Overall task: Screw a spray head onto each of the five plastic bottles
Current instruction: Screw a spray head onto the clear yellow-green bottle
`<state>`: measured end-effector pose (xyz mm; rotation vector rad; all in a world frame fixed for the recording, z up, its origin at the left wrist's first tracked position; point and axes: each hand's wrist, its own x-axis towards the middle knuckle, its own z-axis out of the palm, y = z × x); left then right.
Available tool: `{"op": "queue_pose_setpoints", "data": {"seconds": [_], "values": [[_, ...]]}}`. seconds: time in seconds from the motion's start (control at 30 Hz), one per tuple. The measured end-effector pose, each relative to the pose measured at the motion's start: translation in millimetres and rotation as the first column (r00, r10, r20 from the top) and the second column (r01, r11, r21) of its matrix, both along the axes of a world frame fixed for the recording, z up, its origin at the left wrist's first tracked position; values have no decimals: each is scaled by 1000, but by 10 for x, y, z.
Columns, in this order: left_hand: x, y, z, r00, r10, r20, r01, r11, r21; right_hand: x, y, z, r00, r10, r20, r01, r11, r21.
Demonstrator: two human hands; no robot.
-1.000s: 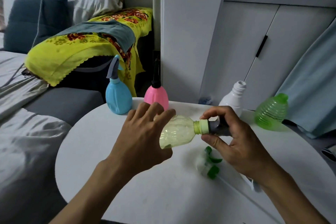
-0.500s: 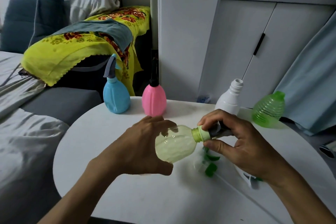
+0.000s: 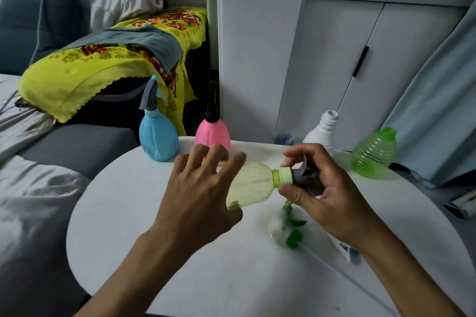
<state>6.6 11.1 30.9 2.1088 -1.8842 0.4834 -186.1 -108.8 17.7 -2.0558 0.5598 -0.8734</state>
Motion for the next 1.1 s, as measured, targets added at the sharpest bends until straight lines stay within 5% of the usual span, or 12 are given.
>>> {"op": "queue_pose_setpoints", "data": {"seconds": [1.1], "values": [[-29, -38, -28, 1000, 6, 26, -6, 1000, 2, -9, -5, 5, 996, -93, 11, 93, 994, -60]]}}
